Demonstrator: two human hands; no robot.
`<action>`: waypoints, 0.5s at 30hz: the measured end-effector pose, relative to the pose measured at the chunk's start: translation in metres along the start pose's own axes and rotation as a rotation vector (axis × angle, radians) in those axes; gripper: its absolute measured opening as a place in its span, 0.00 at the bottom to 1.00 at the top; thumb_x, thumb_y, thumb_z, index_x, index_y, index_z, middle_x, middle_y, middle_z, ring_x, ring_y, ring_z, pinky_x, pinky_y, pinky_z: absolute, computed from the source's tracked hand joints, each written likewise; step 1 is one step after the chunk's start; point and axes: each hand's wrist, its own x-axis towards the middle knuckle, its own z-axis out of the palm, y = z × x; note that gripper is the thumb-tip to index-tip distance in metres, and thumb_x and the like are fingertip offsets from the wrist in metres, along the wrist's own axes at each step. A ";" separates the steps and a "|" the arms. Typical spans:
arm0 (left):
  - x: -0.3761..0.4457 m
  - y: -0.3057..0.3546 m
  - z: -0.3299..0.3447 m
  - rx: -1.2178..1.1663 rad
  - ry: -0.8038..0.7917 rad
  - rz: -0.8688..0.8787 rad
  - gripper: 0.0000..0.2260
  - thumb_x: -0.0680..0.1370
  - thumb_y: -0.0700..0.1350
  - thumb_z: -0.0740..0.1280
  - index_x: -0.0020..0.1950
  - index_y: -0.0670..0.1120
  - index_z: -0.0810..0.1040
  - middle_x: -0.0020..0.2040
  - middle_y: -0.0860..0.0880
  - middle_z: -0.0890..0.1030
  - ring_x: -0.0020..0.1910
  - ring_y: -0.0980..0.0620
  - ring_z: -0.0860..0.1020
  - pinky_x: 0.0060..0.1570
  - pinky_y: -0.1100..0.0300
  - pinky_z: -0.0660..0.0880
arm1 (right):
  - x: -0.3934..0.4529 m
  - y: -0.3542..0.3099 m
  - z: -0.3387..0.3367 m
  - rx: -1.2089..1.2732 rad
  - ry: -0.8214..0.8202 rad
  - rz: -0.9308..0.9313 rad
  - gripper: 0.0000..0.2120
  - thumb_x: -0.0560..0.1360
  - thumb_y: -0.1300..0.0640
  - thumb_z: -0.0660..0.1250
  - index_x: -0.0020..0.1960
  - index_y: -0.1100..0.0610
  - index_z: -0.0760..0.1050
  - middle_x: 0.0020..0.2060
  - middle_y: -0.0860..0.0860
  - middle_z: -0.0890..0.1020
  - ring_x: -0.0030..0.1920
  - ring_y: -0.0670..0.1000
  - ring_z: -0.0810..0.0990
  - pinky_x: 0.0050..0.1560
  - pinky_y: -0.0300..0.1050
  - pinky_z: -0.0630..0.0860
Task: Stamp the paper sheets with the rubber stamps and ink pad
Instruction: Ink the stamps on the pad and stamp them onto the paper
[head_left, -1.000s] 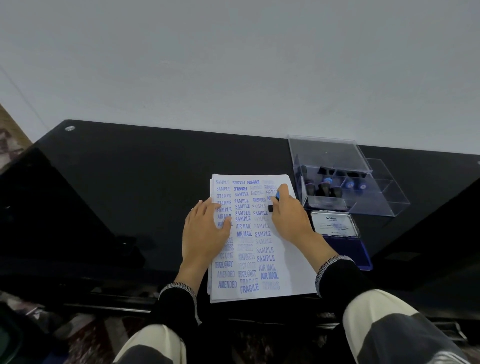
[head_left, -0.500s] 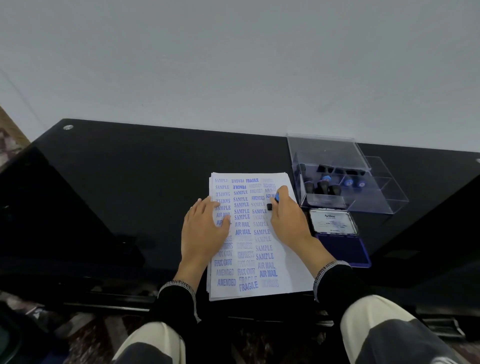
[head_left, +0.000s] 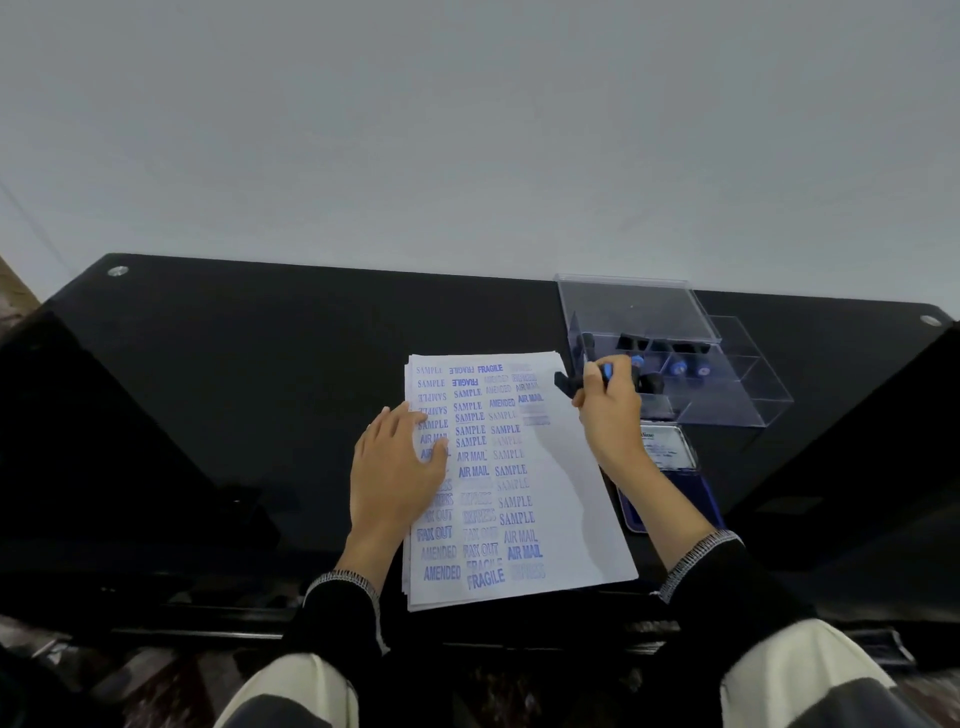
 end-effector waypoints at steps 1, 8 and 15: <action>0.000 0.001 0.000 -0.001 0.000 -0.001 0.20 0.79 0.56 0.63 0.68 0.51 0.71 0.73 0.52 0.69 0.75 0.51 0.61 0.74 0.53 0.56 | 0.001 -0.001 -0.003 0.042 0.016 0.026 0.06 0.82 0.58 0.54 0.47 0.56 0.65 0.33 0.53 0.73 0.32 0.48 0.70 0.35 0.44 0.69; -0.001 0.001 -0.001 0.005 -0.014 -0.012 0.20 0.79 0.56 0.63 0.69 0.51 0.71 0.73 0.52 0.68 0.76 0.51 0.60 0.74 0.52 0.54 | 0.001 0.002 -0.015 0.346 0.076 0.247 0.09 0.83 0.58 0.54 0.44 0.55 0.66 0.31 0.55 0.73 0.28 0.47 0.68 0.25 0.38 0.65; 0.000 0.001 0.000 0.004 -0.013 -0.017 0.20 0.79 0.56 0.63 0.69 0.51 0.71 0.73 0.52 0.68 0.75 0.50 0.61 0.74 0.51 0.56 | -0.002 0.003 -0.019 0.568 0.169 0.376 0.09 0.83 0.57 0.55 0.45 0.55 0.68 0.29 0.54 0.74 0.27 0.48 0.70 0.27 0.40 0.66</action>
